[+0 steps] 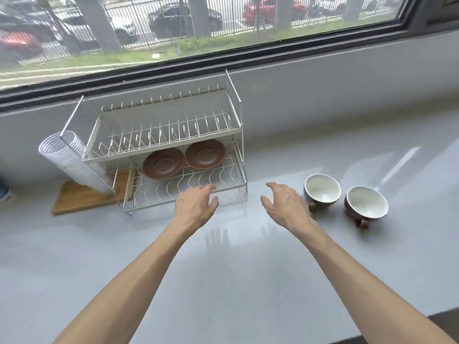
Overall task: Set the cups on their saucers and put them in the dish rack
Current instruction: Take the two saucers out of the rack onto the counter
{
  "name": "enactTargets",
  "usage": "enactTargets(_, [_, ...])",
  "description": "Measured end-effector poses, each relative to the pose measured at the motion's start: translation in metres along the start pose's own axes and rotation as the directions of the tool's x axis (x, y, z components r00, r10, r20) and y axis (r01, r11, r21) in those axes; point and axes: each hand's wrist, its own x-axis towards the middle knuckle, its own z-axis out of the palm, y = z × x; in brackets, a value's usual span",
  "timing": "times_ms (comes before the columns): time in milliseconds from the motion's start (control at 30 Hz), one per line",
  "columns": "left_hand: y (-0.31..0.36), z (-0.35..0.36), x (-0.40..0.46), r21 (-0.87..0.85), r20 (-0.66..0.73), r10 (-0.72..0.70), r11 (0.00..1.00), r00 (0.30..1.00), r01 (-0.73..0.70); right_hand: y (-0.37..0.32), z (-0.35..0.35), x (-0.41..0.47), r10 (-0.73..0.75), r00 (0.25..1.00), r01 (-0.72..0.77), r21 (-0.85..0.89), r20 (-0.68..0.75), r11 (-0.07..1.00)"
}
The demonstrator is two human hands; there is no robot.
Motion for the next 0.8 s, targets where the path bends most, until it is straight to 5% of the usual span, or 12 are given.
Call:
enactTargets(300, [-0.061,-0.016,-0.007,-0.010,-0.102,-0.169,0.986,0.980,0.169,-0.068,0.012,0.028,-0.249,0.968,0.249,-0.025,-0.017,0.968])
enactTargets(800, [-0.068,0.012,0.079,-0.113,-0.060,-0.228,0.969,0.972,0.220,-0.117,0.037,0.135,-0.257,0.966,0.256,-0.007,-0.015,0.967])
